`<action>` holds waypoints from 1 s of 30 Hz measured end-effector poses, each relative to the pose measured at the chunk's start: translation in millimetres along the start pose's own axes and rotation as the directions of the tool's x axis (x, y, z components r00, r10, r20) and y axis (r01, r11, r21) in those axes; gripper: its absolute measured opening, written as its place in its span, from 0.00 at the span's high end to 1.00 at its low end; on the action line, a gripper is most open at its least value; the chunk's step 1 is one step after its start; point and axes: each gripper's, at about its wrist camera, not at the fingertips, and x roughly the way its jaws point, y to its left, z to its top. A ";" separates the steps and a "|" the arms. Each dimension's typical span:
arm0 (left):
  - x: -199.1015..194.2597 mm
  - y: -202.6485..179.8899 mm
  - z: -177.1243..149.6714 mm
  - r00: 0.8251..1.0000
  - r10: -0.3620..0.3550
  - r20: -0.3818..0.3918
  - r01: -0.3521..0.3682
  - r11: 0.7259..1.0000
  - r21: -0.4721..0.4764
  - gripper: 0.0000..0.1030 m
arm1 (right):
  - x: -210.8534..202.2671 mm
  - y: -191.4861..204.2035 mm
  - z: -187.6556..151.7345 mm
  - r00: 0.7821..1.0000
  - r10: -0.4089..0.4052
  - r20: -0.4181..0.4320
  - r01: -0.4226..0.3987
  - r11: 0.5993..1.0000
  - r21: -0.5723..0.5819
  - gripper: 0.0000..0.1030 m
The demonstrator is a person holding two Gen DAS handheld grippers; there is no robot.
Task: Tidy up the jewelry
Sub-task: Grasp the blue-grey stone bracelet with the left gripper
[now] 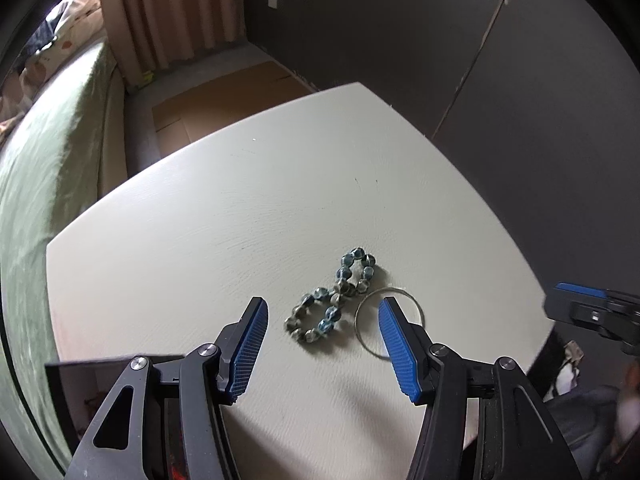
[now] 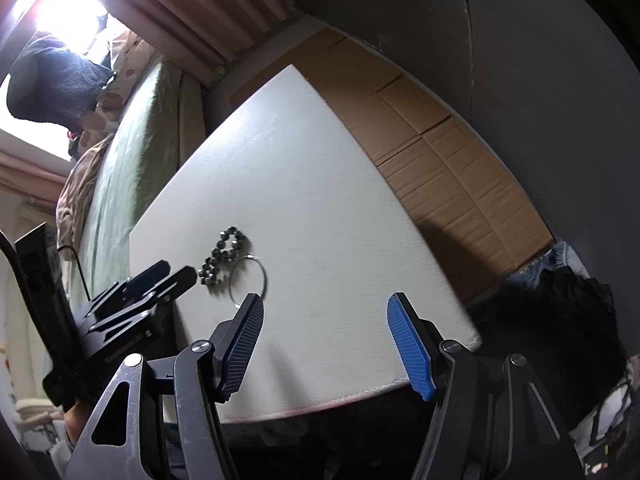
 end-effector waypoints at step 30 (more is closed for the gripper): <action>-23.1 33.6 -13.7 0.988 -0.145 0.061 0.151 0.981 -0.120 0.91 | 32.2 18.5 -4.4 0.995 0.064 -0.074 -0.064 0.998 0.008 0.50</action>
